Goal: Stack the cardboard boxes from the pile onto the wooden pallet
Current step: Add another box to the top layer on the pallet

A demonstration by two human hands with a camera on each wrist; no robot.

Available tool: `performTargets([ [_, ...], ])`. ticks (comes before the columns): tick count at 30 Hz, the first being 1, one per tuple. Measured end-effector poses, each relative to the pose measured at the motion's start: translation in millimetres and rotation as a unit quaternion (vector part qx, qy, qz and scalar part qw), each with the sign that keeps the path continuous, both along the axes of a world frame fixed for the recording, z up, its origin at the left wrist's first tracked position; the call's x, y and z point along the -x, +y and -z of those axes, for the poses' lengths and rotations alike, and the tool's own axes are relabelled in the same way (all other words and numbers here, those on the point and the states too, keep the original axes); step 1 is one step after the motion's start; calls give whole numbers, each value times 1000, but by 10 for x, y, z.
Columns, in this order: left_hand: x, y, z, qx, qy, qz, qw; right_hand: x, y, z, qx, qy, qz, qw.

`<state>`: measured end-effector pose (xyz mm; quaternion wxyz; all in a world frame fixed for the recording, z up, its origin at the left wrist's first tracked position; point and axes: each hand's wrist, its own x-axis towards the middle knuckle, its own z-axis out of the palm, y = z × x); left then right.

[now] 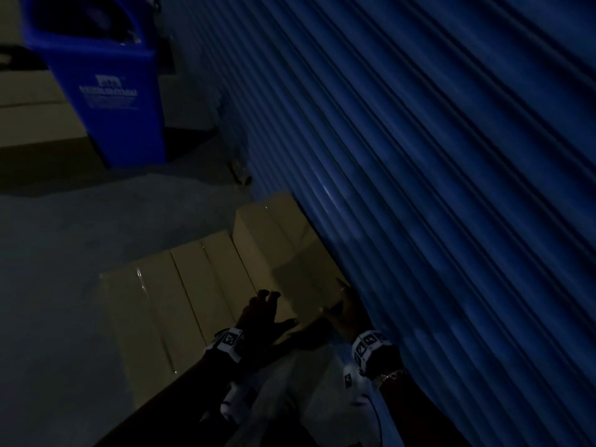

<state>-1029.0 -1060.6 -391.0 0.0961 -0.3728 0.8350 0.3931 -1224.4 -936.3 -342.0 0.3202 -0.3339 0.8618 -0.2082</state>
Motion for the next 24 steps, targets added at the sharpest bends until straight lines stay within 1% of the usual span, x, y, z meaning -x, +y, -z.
performTargets([
  [4,345,-104,313,-22,-12,-21,999,523,-267,348,-30,-17,-24,999],
  [6,541,-86,510,-32,-22,-35,999,802,-397,598,-39,-35,-40,998],
  [8,768,-63,754,-31,-31,-59,997,1071,-498,936,-47,-42,-56,996],
  [11,1104,35,1114,-54,-36,-101,993,1480,-558,1512,-39,-30,-54,997],
  [13,1259,114,1337,-66,-33,-134,988,1685,-534,1853,-58,-31,-57,996],
  [15,1391,215,1557,-53,-21,-173,983,1849,-503,2138,-74,-48,-42,995],
  [18,1517,353,1834,-19,36,-223,974,1922,-503,2239,-97,-72,-2,993],
  [20,1575,384,2000,-2,68,-237,969,2000,-474,2363,-100,-63,-6,993],
  [22,1655,385,2132,-4,71,-246,967,2081,-450,2445,-81,-86,-22,993],
  [24,1742,381,2277,4,53,-245,968,2124,-412,2553,-72,-136,-24,988],
])
